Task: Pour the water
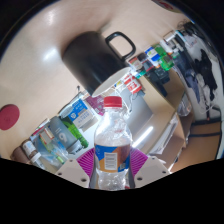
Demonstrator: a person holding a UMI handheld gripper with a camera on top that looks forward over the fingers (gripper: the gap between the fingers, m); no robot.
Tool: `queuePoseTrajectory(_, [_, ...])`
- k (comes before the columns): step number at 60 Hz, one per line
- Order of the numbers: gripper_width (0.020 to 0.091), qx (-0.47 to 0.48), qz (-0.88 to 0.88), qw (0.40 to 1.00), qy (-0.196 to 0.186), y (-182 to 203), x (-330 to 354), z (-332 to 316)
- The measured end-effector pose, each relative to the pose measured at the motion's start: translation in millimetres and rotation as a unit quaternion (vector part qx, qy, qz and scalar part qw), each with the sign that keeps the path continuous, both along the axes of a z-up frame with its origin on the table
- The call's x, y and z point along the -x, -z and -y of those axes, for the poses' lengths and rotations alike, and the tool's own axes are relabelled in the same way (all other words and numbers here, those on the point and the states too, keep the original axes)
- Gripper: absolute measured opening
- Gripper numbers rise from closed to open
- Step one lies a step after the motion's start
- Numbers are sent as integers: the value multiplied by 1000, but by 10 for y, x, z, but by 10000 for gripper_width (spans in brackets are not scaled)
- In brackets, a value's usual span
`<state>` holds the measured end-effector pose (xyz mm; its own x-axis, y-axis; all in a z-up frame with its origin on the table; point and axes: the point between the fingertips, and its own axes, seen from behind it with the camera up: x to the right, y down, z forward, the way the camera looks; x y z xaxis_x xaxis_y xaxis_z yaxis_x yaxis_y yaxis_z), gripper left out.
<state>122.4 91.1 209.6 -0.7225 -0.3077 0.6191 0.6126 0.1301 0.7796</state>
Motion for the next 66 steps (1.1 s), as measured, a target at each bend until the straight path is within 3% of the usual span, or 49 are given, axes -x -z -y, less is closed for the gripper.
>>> queuePoseTrajectory(8, [451, 23, -174, 984, -6, -243, -132, 5])
queuePoseTrajectory(14, [451, 49, -386, 921, -10, -549, -380, 0])
queuePoseTrajectory(22, [453, 93, -652, 752, 0, -613, -943, -3])
queuePoseTrajectory(32, [455, 202, -860, 468, -7, -105, -1232, 21])
queuePoseTrajectory(38, [455, 223, -899, 378, -8, 284, -1338, 12])
queuePoseTrajectory(54, [458, 224, -910, 348, 15, 814, -1553, -31])
queuePoseTrajectory(56, [462, 223, -909, 352, 4, 788, -1544, -16])
queuePoseTrajectory(66, [556, 223, -910, 349, -14, 773, -1582, 9])
